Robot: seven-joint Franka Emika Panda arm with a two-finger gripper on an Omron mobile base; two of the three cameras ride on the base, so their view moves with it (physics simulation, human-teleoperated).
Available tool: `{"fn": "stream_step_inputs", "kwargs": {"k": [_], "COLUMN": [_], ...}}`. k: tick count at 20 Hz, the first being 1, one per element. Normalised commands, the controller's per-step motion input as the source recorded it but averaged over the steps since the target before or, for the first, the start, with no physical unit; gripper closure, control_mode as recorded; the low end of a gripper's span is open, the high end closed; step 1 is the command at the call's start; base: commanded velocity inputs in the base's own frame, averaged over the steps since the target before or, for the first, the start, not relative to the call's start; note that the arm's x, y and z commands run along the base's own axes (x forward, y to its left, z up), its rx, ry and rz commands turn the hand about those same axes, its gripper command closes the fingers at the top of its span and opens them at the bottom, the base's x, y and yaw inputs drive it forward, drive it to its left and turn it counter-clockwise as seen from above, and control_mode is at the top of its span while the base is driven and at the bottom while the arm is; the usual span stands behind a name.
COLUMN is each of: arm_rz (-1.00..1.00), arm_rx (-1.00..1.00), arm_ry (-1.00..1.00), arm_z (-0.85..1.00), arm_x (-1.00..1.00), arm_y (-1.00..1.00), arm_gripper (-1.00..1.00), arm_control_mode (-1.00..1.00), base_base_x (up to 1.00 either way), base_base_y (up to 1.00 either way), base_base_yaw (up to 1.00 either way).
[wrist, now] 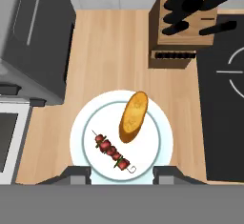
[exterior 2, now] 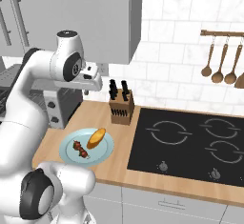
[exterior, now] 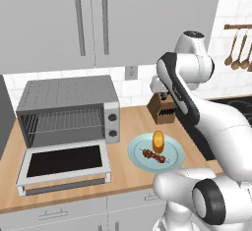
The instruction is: Pick up the kebab skewer and baguette bread, and place them inside the toaster oven. Close the toaster oven door and start by setting the timer.
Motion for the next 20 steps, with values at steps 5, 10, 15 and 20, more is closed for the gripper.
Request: {"fn": "stream_step_inputs", "kwargs": {"k": [5, 10, 15, 20], "arm_rz": [0.00, 0.00, -0.12, -0.12], "arm_rx": [0.00, -0.08, -0.12, -0.01], "arm_ry": [0.00, -0.09, -0.05, -0.16], "arm_z": [-0.13, -0.38, -0.65, -0.31], "arm_x": [-0.24, -0.41, 0.17, 0.05], "arm_y": [0.05, 0.87, 1.00, 1.00], "arm_gripper": [-1.00, -1.00, -1.00, -1.00], "arm_control_mode": [-1.00, -1.00, -1.00, -1.00], "base_base_x": [0.00, 0.00, 0.00, 0.00], "base_base_y": [0.00, 0.00, 0.00, 0.00], "base_base_yaw": [0.00, 0.00, 0.00, 0.00]}}
